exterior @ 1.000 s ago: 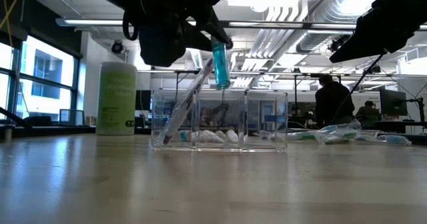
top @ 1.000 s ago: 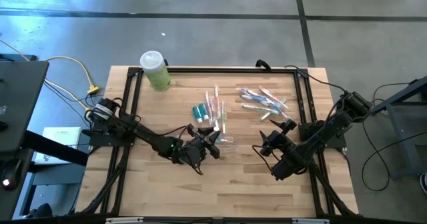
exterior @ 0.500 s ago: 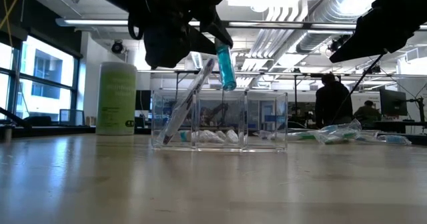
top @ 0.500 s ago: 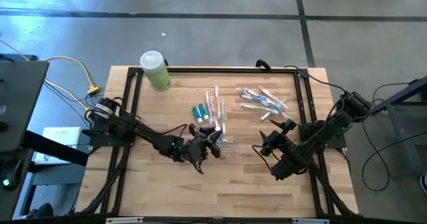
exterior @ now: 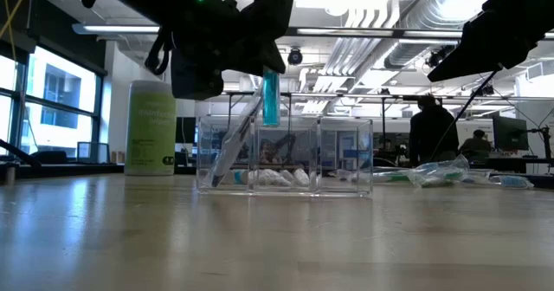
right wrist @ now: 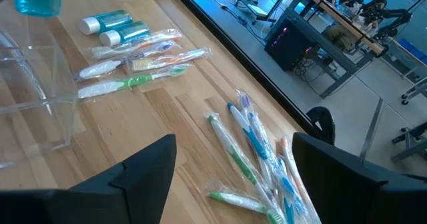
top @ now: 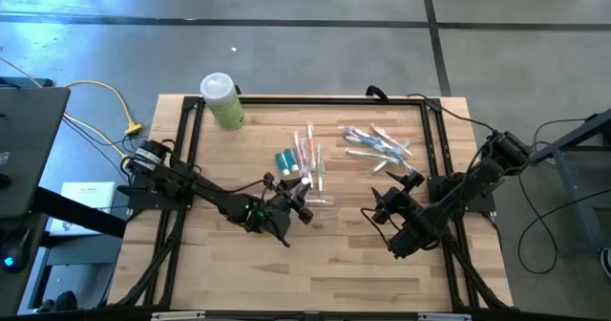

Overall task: Pick & Place toothbrushing station
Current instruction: Put the mouthwash into the transparent organizer, then put the green toothbrush into the transparent organizer

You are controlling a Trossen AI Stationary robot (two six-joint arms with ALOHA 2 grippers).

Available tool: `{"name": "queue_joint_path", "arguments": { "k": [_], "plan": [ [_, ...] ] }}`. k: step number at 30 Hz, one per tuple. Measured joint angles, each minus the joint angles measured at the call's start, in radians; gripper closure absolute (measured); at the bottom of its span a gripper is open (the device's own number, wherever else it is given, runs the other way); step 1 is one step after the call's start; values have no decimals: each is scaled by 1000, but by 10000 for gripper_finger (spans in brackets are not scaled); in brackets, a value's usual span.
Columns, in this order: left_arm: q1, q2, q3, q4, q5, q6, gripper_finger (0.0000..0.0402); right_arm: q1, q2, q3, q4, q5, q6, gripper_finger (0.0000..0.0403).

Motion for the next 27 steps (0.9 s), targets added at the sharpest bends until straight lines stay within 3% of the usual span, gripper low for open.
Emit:
{"name": "queue_joint_path", "arguments": {
  "k": [10, 19, 27],
  "plan": [
    [-37, 2, -2, 20, 126, -3, 284, 0, 0, 0, 0, 1, 0, 112],
    [-40, 2, -1, 7, 128, -23, 282, 0, 0, 0, 2, 1, 0, 112],
    [-42, 2, -1, -25, 127, -30, 251, 0, 0, 0, 2, 2, -1, 112]
  ]
}}
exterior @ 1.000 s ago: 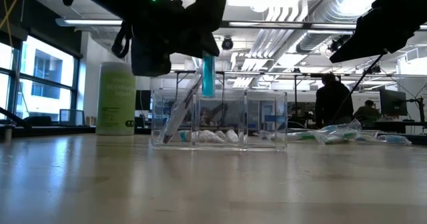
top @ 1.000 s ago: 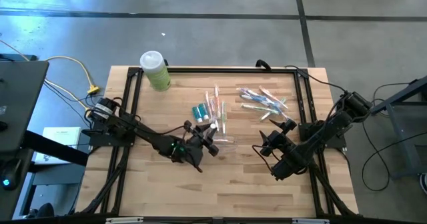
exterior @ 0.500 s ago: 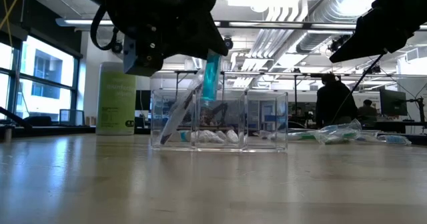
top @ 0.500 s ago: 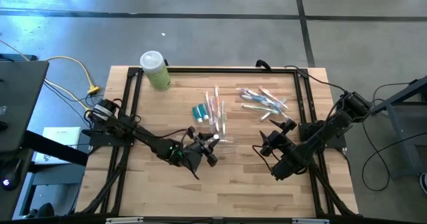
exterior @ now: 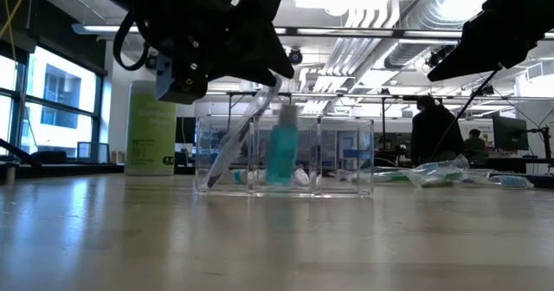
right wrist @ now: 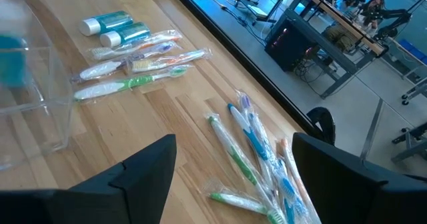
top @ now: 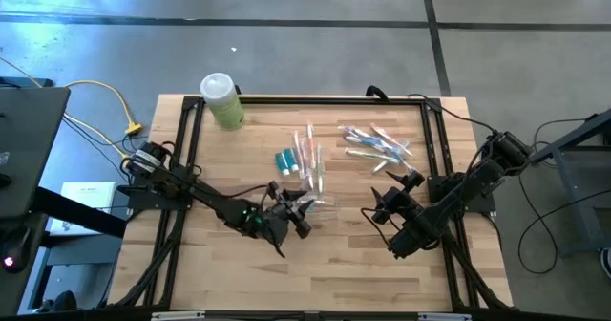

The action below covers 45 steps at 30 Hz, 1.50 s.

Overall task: Pick & Place toothbrushing station
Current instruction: Put the green toothbrush into the transparent organizer

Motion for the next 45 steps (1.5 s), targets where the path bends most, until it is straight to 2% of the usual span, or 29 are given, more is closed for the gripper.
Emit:
{"name": "queue_joint_path", "arguments": {
  "k": [7, 11, 15, 19, 23, 24, 29, 33, 36, 39, 45],
  "plan": [
    [-34, 0, 0, 72, -13, 102, 245, 0, 0, 0, 0, -2, -17, 112],
    [-68, 0, 0, 206, -73, 135, 245, 0, 0, 0, -1, -2, -26, 112],
    [-99, -8, 0, 354, -145, 76, 245, 0, 0, 0, -9, -8, -25, 112],
    [-116, -24, 0, 475, -289, -71, 245, 0, 0, 0, -21, -36, -25, 112],
    [-108, -25, 0, 559, -565, -270, 245, 0, 0, 0, -22, -54, -20, 112],
    [-99, -26, -1, 558, -594, -299, 245, 0, 0, 0, -21, -55, -19, 112],
    [-55, -26, -6, 551, -595, -491, 245, 0, 0, 0, -21, -57, -18, 112],
    [-61, -23, -12, 544, -596, -429, 245, 0, 0, 0, -20, -68, -18, 112],
    [-110, -44, -13, 539, -593, -387, 245, 0, 0, 0, -22, -92, -18, 112],
    [-175, -98, -13, 521, -594, -469, 245, 0, 0, 0, -23, -118, -18, 112],
    [-291, -234, -13, 394, -592, -502, 245, 0, 0, 0, -22, -134, -7, 112]
  ]
}}
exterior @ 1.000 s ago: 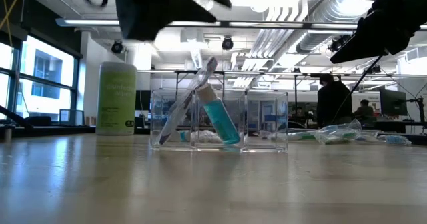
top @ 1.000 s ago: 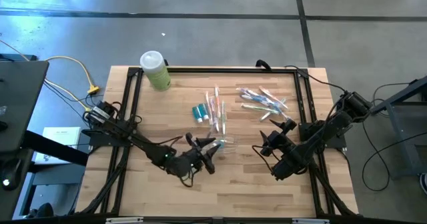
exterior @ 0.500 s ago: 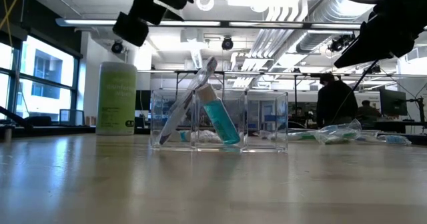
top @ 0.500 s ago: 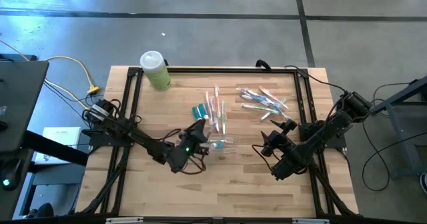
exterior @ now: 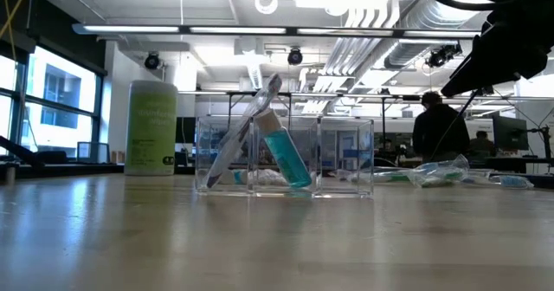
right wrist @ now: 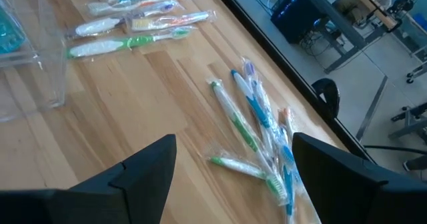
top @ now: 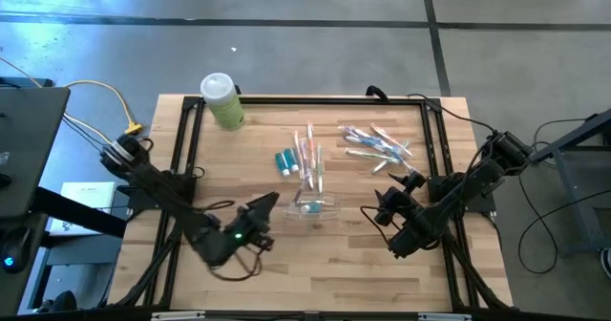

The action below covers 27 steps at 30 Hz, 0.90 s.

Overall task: Pick & Place toothbrushing station
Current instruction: Put the green toothbrush into the transparent organizer

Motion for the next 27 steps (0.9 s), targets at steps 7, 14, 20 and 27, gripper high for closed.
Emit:
{"name": "queue_joint_path", "arguments": {
  "k": [7, 14, 20, 27],
  "plan": [
    [45, -193, -157, -24, 0, -350, 245, 0, 0, 0, 22, 1, 20, 112],
    [74, -301, -472, -27, -3, -493, 245, 0, 0, 0, 25, 2, 19, 112],
    [45, -284, -632, -28, 126, -761, 245, 0, 0, 0, 23, 30, 10, 112],
    [28, -282, -669, -22, 498, -919, 245, 0, 0, 0, 71, 45, 5, 112]
  ]
}}
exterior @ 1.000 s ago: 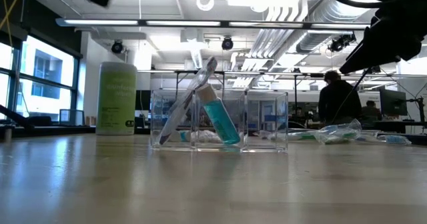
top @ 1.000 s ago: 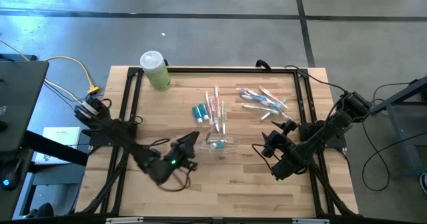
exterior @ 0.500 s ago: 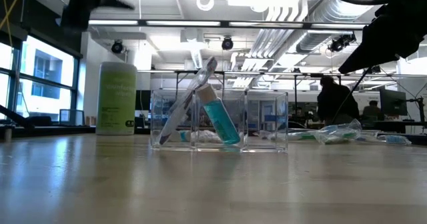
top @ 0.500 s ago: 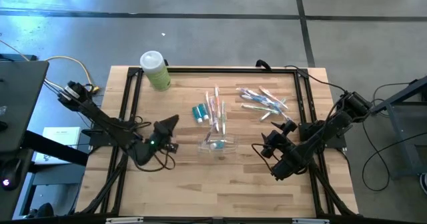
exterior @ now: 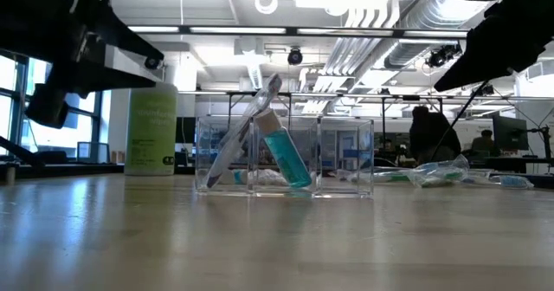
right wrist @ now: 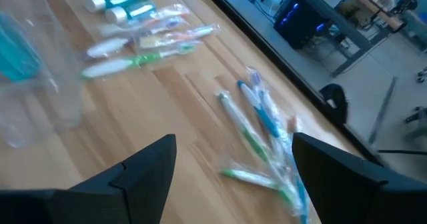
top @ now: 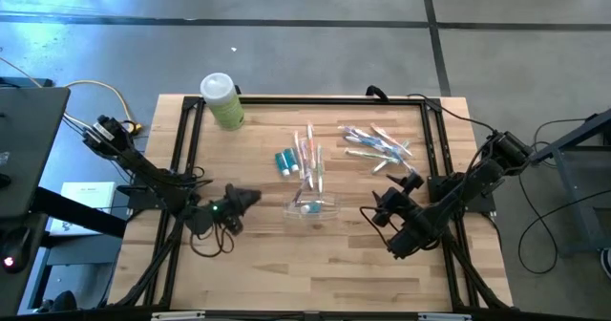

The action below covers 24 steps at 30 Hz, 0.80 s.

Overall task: Pick & Place toothbrushing station
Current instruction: Put the green toothbrush into the transparent organizer

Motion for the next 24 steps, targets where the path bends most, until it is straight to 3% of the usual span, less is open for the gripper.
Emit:
{"name": "queue_joint_path", "arguments": {
  "k": [3, 9, 16, 24],
  "plan": [
    [0, 0, 0, 0, 94, -17, 245, 0, 0, 0, 70, 3, 0, 112],
    [0, 0, 0, 5, 126, 174, 245, -11, 0, 0, 134, 3, -47, 112],
    [1, 0, 0, 41, 262, 234, 245, -115, 0, 0, 113, -188, -94, 112],
    [1, 0, 0, 47, 338, 230, 245, -300, 0, 0, 113, -274, -248, 112]
  ]
}}
